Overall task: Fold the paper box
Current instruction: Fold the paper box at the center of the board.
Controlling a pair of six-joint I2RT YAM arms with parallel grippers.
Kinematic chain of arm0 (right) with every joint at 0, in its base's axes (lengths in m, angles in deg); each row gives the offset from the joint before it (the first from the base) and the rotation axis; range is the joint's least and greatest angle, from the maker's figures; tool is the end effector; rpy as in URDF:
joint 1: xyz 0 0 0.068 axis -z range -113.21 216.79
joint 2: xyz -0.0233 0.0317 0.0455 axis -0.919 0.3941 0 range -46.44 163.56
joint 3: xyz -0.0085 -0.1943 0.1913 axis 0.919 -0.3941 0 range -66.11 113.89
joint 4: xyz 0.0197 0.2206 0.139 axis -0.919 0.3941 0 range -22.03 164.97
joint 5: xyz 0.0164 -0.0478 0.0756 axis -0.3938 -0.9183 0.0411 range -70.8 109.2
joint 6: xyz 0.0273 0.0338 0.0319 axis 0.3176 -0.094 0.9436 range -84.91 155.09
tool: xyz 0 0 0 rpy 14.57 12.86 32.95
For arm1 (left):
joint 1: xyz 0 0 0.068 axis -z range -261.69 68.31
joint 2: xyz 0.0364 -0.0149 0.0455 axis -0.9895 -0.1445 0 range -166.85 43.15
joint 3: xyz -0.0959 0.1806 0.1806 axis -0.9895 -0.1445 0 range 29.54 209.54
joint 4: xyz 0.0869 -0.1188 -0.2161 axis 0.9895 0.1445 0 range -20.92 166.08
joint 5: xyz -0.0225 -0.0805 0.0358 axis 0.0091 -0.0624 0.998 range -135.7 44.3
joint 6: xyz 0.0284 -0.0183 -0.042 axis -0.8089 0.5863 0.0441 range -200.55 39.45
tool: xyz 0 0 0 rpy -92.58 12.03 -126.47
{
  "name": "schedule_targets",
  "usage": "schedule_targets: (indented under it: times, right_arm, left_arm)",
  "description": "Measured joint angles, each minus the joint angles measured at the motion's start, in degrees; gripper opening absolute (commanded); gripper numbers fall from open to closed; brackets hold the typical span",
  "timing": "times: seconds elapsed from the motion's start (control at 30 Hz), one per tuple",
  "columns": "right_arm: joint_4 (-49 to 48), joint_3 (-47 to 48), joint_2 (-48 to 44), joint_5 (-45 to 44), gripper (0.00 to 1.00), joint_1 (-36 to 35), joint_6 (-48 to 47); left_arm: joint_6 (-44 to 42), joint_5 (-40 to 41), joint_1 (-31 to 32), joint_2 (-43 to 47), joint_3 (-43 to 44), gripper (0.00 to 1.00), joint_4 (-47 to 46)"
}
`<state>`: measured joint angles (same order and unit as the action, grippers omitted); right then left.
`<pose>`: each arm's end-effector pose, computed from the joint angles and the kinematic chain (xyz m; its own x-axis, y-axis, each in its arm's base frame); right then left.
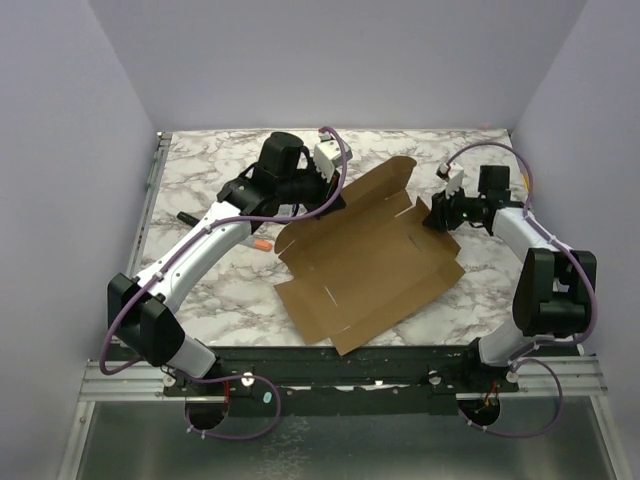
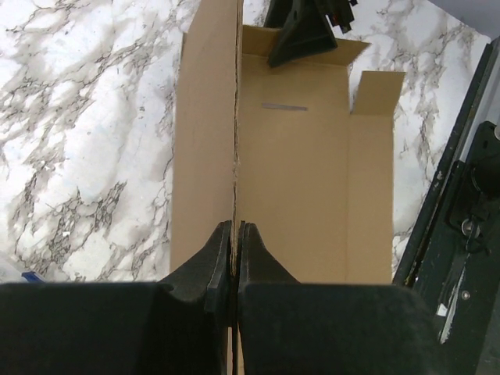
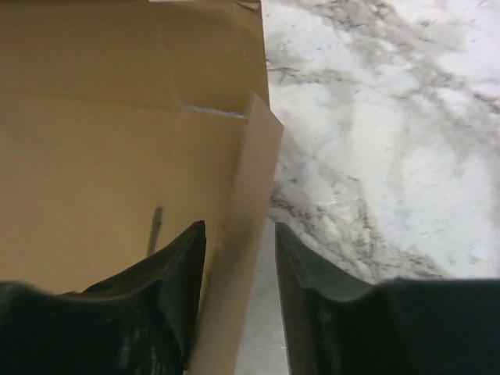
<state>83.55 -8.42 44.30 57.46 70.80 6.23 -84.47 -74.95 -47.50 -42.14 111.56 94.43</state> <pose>0.3297 -0.0010 0.2177 -0.4850 -0.3460 -0.8032 -0.6708 0.7364 0.0879 0.2703 -0.2047 0.3722 -0.3375 0.3015 -0.8917 0.8702 0.4611 -0.1735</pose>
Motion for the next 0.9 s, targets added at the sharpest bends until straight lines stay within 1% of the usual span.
schedule_targets:
  times: [0.07,0.13,0.27,0.37,0.43,0.5,0.57,0.6,0.7,0.83,0.9]
  right_arm:
    - [1.7,0.2,0.2,1.8,0.6,0.6,0.3]
    - [3.3,1.1,0.2,4.1,0.65,1.2,0.9]
    - [5.0,3.7,-0.5,9.6,0.69,2.8,2.9]
    - [5.4,5.8,-1.3,14.0,0.68,4.8,5.2]
    - [5.5,6.8,-1.5,16.4,0.6,5.6,6.6]
    - [5.4,7.7,-1.5,18.4,0.38,6.1,8.4]
    - [5.0,8.6,-1.5,20.2,0.25,6.2,10.9]
    - [4.7,9.3,-1.3,20.8,0.22,6.2,12.5]
    - [3.6,12.9,1.2,21.4,0.15,6.0,16.2]
    - [2.6,20.0,9.0,20.1,0.08,6.1,18.8]
    - [2.6,22.9,13.0,19.6,0.07,6.1,19.3]
  left_arm:
    - [0.0,0.5,0.0,0.0,0.0,0.0,0.0]
    - [0.0,1.0,0.0,0.0,0.0,0.0,0.0]
    - [0.0,1.9,0.0,0.0,0.0,0.0,0.0]
    - [0.0,2.6,0.0,0.0,0.0,0.0,0.0]
    - [0.0,2.8,0.0,-0.1,0.2,0.0,0.0]
    - [0.0,3.0,0.0,-0.2,0.5,0.0,0.1]
    - [0.0,3.0,0.0,-0.3,0.9,0.0,0.0]
    - [0.0,3.0,0.0,-0.3,1.1,0.0,0.0]
    - [-0.1,3.0,0.0,-0.3,1.7,0.0,0.0]
    - [-0.5,3.0,0.0,-0.3,1.9,0.0,0.0]
    - [-0.7,3.0,0.0,-0.3,1.9,0.0,0.0]
